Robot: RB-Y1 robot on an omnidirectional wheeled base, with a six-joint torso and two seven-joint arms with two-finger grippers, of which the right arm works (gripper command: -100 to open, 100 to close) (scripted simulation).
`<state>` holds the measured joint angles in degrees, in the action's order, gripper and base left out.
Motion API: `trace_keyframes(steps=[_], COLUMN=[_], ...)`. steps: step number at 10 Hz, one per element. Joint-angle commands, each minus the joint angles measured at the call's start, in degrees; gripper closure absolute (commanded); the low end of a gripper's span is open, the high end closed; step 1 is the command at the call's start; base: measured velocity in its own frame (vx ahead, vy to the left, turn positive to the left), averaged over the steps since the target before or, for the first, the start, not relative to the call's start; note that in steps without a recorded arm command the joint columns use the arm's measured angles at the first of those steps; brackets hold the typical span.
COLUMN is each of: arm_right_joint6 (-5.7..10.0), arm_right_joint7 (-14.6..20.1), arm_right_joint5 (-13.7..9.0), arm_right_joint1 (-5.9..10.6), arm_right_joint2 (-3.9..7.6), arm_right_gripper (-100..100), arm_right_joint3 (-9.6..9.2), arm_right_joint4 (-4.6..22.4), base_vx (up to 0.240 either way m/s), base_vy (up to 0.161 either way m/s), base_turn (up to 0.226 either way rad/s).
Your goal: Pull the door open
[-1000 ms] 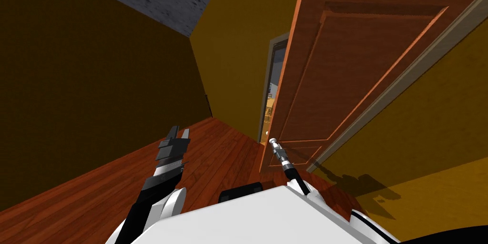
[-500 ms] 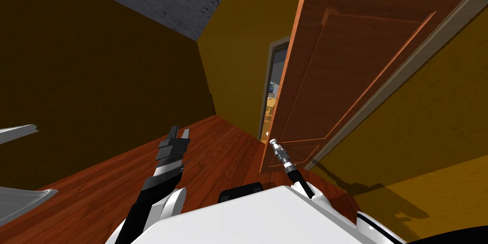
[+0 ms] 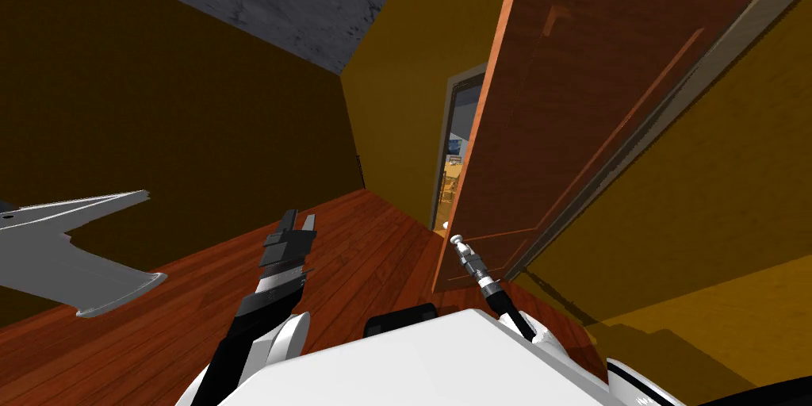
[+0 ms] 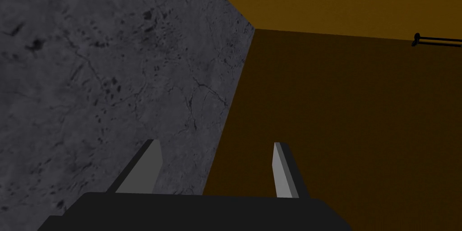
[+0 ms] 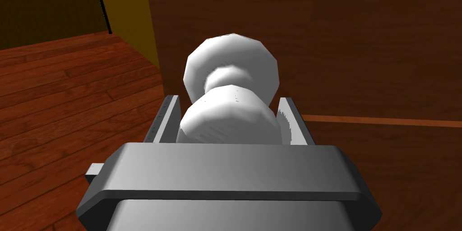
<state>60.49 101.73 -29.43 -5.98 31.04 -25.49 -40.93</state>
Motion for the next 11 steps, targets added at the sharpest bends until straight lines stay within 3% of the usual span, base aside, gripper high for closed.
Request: trace_keyframes(steps=[1, 2, 11], arm_right_joint6=[1.11, 0.65, 5.59], arm_right_joint7=[0.96, 0.65, 3.94], arm_right_joint5=[0.48, 0.29, 1.77], arm_right_joint1=[-1.13, -0.61, -1.48], arm_right_joint2=[0.76, 0.65, 2.31], arm_right_gripper=[100, 100, 100], arm_right_joint3=[-1.15, -0.66, -3.39], arm_right_joint4=[-0.3, -0.16, 2.68], base_vx=[-0.195, -0.084, -0.196], base_vy=[-0.061, -0.028, -0.069], base_turn=[0.102, 0.02, 0.142])
